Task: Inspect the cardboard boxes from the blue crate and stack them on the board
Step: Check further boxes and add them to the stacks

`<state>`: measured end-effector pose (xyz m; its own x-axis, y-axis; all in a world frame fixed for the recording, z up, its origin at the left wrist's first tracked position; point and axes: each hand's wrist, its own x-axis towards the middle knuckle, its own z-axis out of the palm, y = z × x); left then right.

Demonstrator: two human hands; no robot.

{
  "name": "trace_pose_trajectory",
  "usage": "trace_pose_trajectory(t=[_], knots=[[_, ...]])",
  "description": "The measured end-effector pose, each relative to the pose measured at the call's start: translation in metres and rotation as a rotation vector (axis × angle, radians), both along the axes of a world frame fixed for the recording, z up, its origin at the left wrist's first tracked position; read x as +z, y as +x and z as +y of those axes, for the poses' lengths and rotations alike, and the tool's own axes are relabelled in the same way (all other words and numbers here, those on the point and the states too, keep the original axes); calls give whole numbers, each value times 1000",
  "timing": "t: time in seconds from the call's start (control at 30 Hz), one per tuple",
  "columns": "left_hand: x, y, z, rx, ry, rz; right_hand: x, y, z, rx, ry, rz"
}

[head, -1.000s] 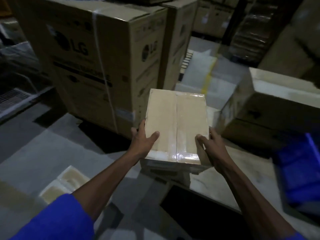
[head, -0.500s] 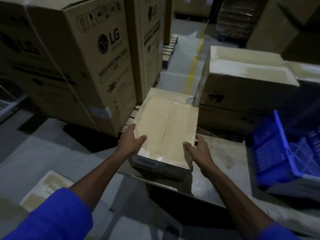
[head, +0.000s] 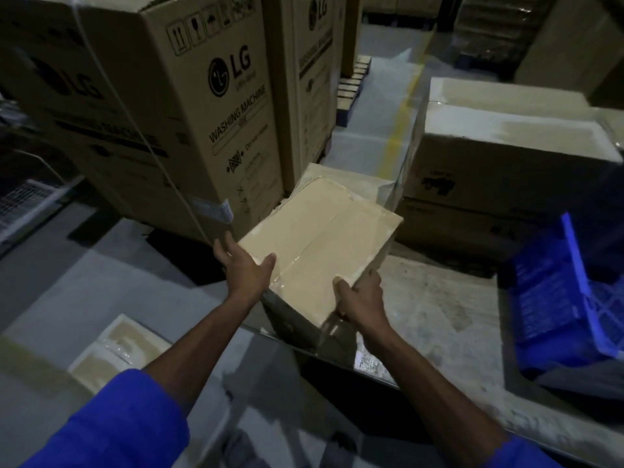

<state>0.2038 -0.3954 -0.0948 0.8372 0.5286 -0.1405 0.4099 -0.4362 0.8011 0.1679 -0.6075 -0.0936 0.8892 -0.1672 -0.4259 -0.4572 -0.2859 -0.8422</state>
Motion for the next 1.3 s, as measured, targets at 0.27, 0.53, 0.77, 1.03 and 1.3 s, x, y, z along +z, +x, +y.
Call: trace_pose_trajectory(t=[0.27, 0.53, 0.77, 1.03, 1.3], knots=[[-23, 24, 36, 93, -381, -80, -3, 4, 22, -60, -30, -56], [-19, 80, 107, -270, -432, 45, 17, 43, 12, -178, -565, -136], [-16, 119, 124, -580, -428, 164, 17, 56, 13, -80, -630, -72], [-2, 119, 59, -621, -198, -12, 19, 47, -4, -175, -661, 130], [-35, 106, 74, -648, -182, 160, 13, 44, -8, -226, -586, 119]])
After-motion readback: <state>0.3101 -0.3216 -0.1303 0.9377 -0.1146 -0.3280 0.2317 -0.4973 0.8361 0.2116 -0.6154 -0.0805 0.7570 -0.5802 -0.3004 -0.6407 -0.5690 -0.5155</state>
